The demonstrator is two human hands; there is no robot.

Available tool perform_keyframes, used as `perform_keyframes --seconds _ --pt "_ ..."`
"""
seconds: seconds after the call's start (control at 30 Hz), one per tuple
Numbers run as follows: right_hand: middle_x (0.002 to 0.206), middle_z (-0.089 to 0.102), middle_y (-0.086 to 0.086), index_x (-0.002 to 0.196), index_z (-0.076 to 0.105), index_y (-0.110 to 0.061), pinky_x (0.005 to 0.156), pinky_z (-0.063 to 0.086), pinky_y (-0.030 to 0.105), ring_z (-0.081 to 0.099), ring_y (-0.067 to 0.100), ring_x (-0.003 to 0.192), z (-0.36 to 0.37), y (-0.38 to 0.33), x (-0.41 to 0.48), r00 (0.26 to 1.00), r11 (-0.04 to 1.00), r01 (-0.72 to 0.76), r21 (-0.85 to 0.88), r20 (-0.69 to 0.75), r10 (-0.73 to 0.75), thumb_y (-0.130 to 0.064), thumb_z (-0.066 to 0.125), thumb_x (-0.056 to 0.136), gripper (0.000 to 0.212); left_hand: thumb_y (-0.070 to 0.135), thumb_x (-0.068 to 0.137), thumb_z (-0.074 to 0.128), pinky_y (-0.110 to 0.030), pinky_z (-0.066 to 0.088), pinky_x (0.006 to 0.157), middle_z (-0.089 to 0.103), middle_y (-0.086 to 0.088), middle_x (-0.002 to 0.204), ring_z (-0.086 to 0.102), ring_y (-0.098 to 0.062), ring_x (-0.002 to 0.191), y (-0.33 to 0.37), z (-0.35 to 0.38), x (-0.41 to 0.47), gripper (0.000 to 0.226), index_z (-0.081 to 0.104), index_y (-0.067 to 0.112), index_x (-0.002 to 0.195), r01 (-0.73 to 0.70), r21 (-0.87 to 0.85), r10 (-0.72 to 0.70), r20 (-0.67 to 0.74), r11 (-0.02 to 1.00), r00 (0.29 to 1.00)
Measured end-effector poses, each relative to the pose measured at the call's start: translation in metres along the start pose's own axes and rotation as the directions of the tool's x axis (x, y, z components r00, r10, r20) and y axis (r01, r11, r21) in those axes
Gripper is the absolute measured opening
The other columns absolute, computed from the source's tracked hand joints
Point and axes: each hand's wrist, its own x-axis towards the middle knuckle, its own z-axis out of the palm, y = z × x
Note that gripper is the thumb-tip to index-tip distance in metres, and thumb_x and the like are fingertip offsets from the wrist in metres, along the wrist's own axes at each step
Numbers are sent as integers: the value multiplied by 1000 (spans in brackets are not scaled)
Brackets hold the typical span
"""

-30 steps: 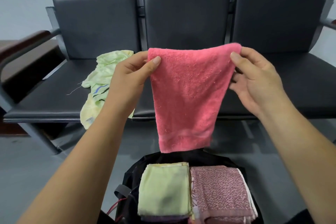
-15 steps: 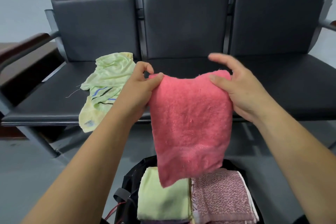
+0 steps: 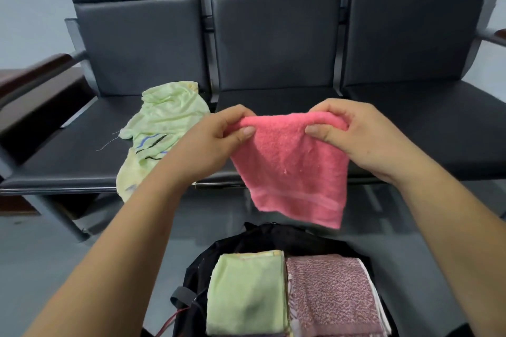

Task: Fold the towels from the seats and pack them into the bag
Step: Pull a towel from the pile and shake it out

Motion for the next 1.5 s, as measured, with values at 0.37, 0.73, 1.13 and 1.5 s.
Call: perform_keyframes --seconds 0.37,0.73,1.13,1.5 --pt "88 70 3 107 69 -12 68 60 27 69 12 75 -9 -5 12 960 594 -269 758 159 233 -24 72 76 34 25 96 65 -20 44 50 62 2 77 53 -8 59 14 9 12 8 66 21 89 164 -791 -375 -88 590 923" --pt "86 72 -10 89 74 -27 80 53 31 67 10 83 -6 2 14 988 991 77 111 -142 -61 -13 76 89 14 3 92 67 -8 42 76 65 19 86 58 8 83 16 6 8 20 70 22 100 -123 -22 115 -223 992 968" --pt "86 75 2 91 73 -14 70 58 27 70 12 76 -13 -1 14 973 663 -161 731 4 233 -21 75 77 15 41 70 81 -23 46 63 68 7 78 59 -8 70 20 11 4 21 71 27 83 16 -540 -199 -282 841 939" --pt "85 75 2 91 75 -14 75 57 26 72 14 82 -19 -5 0 998 972 -66 226 17 64 -3 80 77 19 12 80 81 -15 52 88 75 10 102 69 -4 99 23 -2 -10 42 72 22 120 1 -169 -22 -121 986 992"
